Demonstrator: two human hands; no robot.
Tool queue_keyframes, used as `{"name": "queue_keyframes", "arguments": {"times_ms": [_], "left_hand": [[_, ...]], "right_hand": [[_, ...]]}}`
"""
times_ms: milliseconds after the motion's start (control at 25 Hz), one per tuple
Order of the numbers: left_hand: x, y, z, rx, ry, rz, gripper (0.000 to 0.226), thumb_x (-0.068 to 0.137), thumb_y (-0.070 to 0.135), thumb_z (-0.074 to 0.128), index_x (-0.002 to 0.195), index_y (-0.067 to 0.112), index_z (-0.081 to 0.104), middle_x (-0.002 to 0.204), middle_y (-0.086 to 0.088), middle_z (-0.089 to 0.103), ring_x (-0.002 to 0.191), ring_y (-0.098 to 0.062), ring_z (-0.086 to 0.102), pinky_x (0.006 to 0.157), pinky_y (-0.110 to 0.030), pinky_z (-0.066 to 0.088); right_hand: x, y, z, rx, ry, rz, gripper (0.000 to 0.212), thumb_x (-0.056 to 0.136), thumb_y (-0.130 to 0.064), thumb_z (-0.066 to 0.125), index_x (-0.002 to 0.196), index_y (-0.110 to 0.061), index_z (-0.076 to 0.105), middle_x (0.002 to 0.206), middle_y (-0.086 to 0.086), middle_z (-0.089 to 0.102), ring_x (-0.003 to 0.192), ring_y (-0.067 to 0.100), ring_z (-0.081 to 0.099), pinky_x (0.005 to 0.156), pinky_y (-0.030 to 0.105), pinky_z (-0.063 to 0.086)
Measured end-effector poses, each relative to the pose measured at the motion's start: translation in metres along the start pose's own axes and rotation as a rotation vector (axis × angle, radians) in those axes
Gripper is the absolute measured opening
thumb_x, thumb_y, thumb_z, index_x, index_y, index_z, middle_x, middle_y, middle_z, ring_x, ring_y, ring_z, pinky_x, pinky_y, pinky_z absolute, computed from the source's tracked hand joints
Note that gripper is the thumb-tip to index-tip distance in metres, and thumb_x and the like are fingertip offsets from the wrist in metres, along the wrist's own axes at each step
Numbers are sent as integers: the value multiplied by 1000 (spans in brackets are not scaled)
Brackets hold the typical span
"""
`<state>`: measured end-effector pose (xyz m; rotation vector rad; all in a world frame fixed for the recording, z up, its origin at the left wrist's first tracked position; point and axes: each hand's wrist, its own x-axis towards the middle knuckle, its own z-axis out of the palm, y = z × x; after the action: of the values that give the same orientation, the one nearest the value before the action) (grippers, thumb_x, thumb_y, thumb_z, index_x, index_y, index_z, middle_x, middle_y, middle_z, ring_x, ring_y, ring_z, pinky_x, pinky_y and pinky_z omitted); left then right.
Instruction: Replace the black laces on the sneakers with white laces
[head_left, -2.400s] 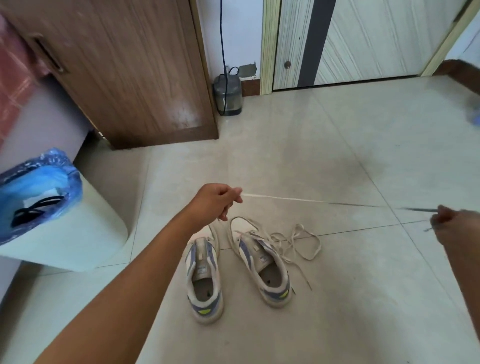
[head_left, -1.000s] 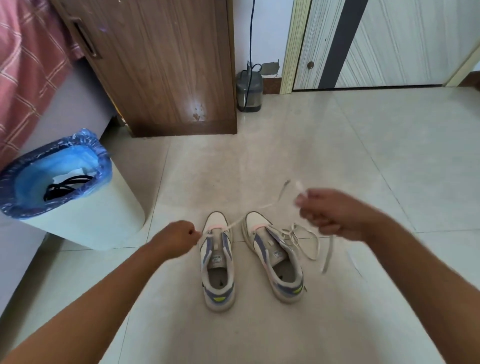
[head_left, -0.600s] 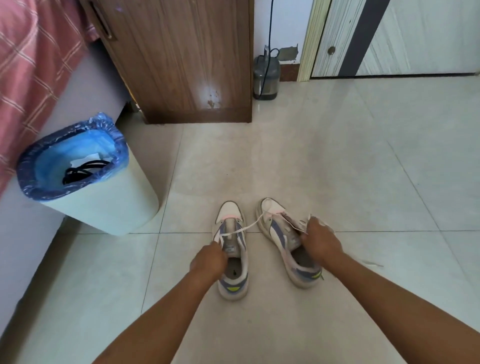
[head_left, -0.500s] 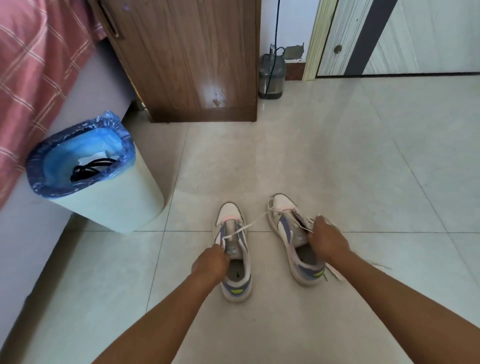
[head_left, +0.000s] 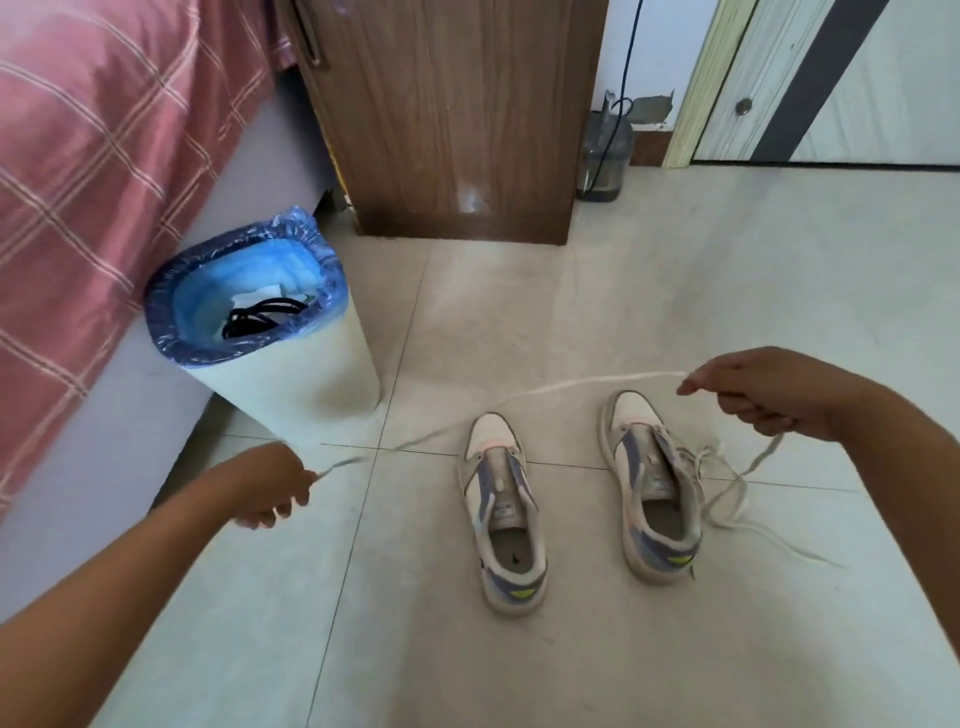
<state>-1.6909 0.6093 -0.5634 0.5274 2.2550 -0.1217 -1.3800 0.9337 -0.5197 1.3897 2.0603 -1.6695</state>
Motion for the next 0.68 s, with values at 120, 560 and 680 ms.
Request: {"name": "queue_keyframes", "arguments": {"times_ms": [120,560,680], "left_hand": [[-8,21,11,222,47,211,27,103,27,30,94,14,53,108,-14,60,97,-24,58,83,-30,43],[-54,101,10,-749,-192,791,24,84,33,58,77,14,70,58,-1,55,62,-15,59,79,-29,53],[-41,72,2,-792,-97,681,25,77,40,60,69,20,73,55,1,54,61,-17,60,85,-39,54]], "right_hand": [[-12,-22,44,27,-287,-53,19,93,-23,54,101,-12,66,54,-1,27,45,8,17,37,16,14],[-13,-54,94,247,-446,-274,19,89,-17,51,84,-2,61,52,7,43,49,15,37,50,25,39],[-6,-43,80,416,-417,-234,18,79,-25,58,72,-8,61,52,5,40,47,14,36,47,24,38]]}}
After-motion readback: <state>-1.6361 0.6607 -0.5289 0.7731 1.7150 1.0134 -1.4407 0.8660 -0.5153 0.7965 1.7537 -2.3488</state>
